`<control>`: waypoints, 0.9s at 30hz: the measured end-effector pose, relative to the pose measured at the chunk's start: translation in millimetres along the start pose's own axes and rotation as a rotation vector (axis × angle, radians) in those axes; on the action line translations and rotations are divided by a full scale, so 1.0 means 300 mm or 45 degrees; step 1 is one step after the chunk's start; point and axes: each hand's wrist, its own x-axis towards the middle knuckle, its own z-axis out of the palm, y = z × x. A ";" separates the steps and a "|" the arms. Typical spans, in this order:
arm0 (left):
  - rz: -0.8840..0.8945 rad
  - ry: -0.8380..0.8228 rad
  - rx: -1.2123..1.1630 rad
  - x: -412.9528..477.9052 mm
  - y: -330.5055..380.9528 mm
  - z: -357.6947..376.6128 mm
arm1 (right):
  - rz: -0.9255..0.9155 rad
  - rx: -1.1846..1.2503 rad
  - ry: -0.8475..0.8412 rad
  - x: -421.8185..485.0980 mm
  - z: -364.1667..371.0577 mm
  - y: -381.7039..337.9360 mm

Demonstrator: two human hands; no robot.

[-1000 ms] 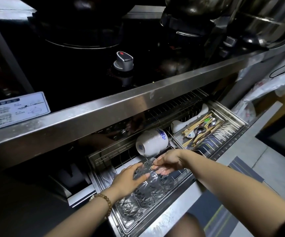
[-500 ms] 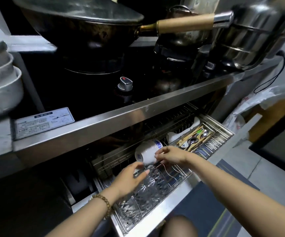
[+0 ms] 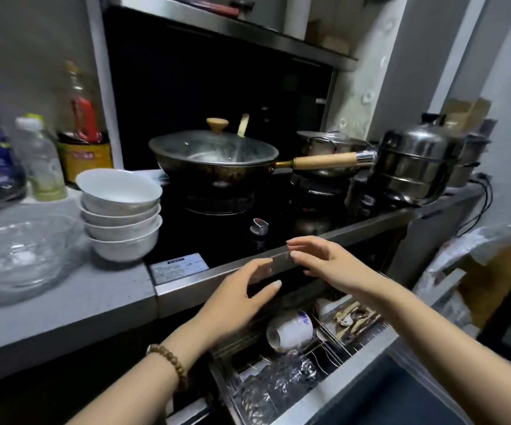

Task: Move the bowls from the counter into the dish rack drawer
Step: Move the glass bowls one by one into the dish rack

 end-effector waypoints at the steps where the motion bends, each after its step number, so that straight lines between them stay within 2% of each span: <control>1: 0.027 0.041 0.005 -0.012 0.029 -0.056 | -0.062 -0.013 -0.009 0.001 0.015 -0.045; 5: 0.062 0.215 0.010 -0.069 0.112 -0.276 | -0.256 -0.051 -0.058 0.014 0.096 -0.213; 13: 0.035 0.506 0.133 -0.242 0.120 -0.667 | -0.435 -0.075 -0.227 0.093 0.345 -0.456; 18: -0.111 0.615 0.341 -0.360 0.030 -0.840 | -0.515 -0.130 -0.337 0.134 0.523 -0.539; 27: -0.375 0.709 0.297 -0.472 -0.190 -0.968 | -0.660 -0.294 -0.506 0.207 0.799 -0.609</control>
